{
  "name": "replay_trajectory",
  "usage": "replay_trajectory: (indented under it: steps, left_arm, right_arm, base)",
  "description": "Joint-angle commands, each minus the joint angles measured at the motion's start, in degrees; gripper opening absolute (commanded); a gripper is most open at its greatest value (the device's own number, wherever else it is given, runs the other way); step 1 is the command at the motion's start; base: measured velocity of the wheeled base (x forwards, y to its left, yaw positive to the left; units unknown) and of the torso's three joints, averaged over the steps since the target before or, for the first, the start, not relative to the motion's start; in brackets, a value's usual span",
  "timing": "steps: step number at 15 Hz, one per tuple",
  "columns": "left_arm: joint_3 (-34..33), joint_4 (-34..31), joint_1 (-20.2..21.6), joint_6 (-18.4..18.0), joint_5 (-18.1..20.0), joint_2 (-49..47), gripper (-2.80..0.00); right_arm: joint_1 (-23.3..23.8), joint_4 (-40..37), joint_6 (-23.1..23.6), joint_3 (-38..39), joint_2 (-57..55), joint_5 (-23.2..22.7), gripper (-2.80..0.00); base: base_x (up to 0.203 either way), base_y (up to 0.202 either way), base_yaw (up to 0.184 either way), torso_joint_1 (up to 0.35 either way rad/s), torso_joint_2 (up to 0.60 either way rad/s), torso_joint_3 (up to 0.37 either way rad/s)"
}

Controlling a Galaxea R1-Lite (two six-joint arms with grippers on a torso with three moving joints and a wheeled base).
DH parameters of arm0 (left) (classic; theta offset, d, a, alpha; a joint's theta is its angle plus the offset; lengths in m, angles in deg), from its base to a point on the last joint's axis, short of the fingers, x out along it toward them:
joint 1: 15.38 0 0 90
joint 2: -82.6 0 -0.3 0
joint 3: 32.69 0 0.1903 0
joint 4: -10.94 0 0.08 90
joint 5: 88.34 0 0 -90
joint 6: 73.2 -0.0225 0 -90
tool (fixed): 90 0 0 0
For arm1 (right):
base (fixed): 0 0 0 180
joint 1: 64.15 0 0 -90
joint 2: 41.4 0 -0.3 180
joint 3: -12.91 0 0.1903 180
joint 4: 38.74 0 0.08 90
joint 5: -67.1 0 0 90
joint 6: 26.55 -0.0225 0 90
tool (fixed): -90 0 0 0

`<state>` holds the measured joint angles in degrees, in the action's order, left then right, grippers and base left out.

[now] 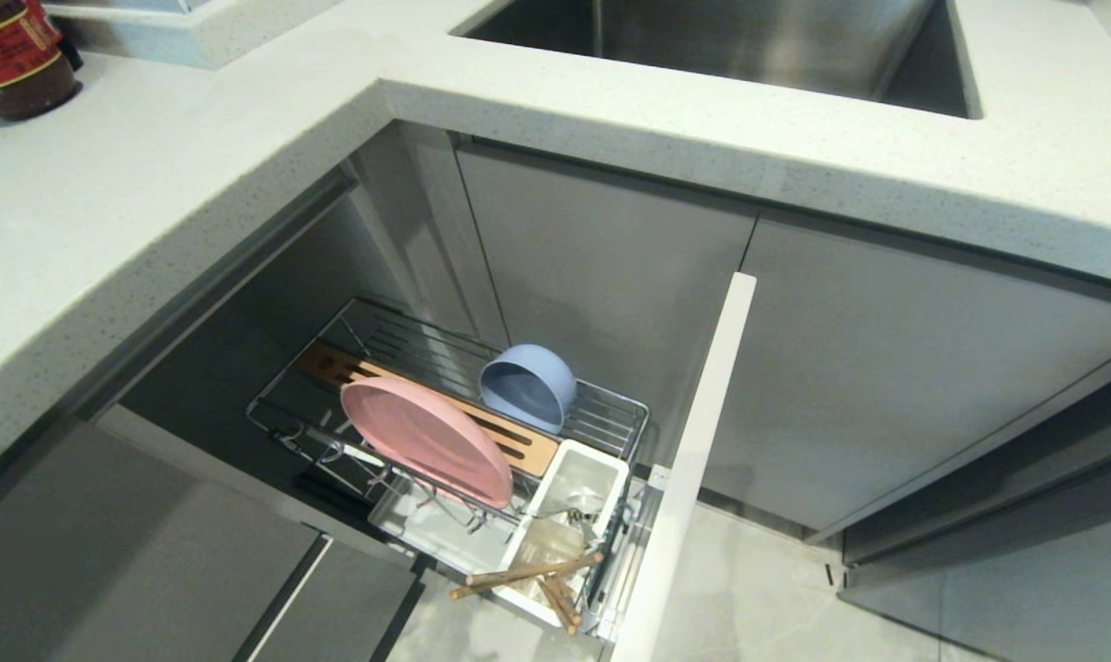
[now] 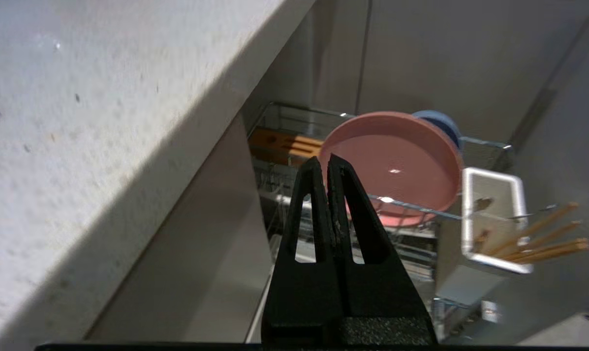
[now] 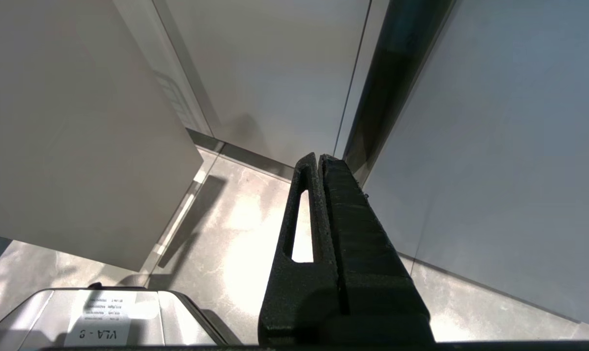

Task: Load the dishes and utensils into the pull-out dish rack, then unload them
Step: Take the plate out of the cupboard

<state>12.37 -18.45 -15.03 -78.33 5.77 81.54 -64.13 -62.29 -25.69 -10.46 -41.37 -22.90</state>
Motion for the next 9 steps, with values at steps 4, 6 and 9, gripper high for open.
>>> replay_trajectory:
  steps: [4, 6, 9]
  left_arm:
    - [-19.39, 15.37, 0.08, -2.68, -3.25, 1.14, -2.80]
    - [-21.87, 14.72, 0.09, -2.37, -3.27, 1.14, -2.80]
    - [-21.11, 4.00, -0.14, -1.49, -1.36, 1.14, -2.80]
  right_arm:
    - [-0.02, 0.01, 0.03, 0.00, -0.02, 0.00, -2.80]
    - [-0.02, 0.01, 0.03, 0.00, -0.02, 0.03, -2.80]
    - [0.07, 0.01, 0.03, 0.00, -0.02, 0.00, -2.80]
  base:
    - [0.000, 0.000, 0.000, 0.000, 0.00, 0.000]
    - [0.000, 0.000, 0.000, 0.000, 0.00, 0.000]
    - [0.000, 0.000, 0.000, 0.000, 0.00, 0.000]
